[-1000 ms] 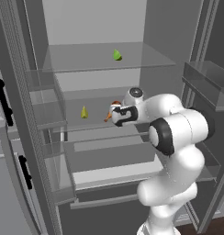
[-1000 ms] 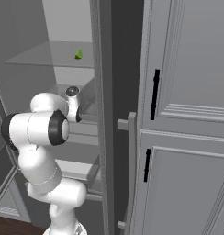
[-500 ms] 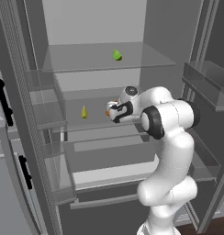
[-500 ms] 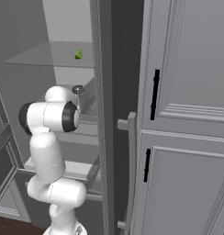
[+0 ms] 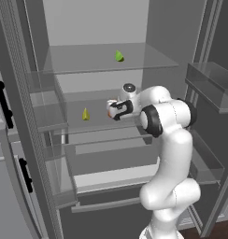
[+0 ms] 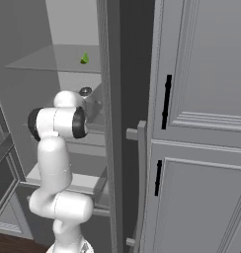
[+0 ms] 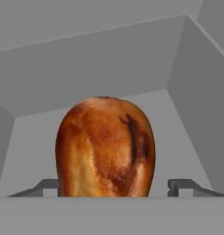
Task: Place one lemon wedge and one chicken drumstick in each tupperware on the nearby counter, to pack two identical lunches.
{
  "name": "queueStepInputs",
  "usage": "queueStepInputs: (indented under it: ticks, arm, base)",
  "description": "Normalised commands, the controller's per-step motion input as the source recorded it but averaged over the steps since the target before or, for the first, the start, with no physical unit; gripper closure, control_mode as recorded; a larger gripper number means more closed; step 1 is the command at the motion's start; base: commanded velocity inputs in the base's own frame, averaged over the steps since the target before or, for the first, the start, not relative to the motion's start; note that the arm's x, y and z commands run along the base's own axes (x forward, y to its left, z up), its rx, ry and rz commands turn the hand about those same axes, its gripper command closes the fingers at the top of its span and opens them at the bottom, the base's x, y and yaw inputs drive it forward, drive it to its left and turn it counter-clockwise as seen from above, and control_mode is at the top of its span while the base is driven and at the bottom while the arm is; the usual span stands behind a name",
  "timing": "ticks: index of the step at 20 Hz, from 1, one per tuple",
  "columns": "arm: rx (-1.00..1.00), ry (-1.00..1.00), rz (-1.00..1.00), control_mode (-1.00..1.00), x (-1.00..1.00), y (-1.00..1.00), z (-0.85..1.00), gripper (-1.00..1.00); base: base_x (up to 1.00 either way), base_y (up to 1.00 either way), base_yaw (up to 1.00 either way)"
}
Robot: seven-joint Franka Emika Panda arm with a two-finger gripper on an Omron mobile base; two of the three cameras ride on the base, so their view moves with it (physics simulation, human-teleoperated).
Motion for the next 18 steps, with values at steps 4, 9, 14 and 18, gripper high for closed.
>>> queueStepInputs:
  ticks: [4, 9, 14, 18]
  arm:
    - [0.0, 0.08, -0.04, -1.0, -0.6, 0.01, -0.61, 1.0]
    - [0.0, -0.03, -0.03, -1.0, -1.0, -0.02, -0.14, 1.0]
    - [0.0, -0.13, 0.0, -1.0, -0.99, -0.17, 0.49, 1.0]
    - [0.0, -0.15, 0.03, -1.0, -1.0, -0.14, 0.88, 1.0]
  base:
    - [0.0, 0.0, 0.0]
    - [0.0, 0.0, 0.0]
    - [0.0, 0.0, 0.0]
    - [0.0, 0.0, 0.0]
